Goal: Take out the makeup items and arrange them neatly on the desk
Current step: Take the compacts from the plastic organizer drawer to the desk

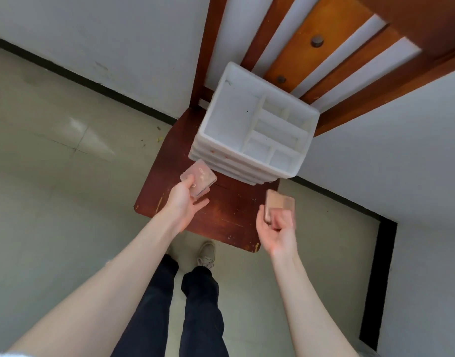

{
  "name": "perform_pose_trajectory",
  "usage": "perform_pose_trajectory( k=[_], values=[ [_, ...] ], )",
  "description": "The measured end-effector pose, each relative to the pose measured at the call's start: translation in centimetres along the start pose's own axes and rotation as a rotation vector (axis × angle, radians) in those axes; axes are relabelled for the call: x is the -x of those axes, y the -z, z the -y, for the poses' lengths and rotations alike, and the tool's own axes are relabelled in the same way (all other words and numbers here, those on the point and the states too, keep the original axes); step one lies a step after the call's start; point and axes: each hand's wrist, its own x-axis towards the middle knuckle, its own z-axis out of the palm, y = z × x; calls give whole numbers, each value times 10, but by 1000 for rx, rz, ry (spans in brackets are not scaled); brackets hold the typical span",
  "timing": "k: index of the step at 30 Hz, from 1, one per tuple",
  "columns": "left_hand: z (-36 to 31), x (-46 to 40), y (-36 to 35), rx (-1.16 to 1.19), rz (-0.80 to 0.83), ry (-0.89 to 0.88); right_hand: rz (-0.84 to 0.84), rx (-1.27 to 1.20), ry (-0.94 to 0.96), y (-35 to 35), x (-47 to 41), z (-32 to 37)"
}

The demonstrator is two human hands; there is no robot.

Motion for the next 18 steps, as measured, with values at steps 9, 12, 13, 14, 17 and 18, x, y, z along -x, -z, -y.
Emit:
perform_pose_trajectory(
  k=[9,12,13,14,17,18],
  values=[
    [6,100,-39,-940,179,-332,308,775,159,64,108,36],
    [16,137,-69,-1039,326,-419,326,845,285,73,149,50],
    [22,151,-79,-1052,395,-414,313,863,333,78,161,55],
    [29,165,-88,-1054,468,-388,303,875,376,84,174,62],
    [56,207,-110,-1108,663,-338,299,891,480,110,212,86],
    [66,220,-117,-1152,719,-343,291,901,513,122,227,94]
  ],
)
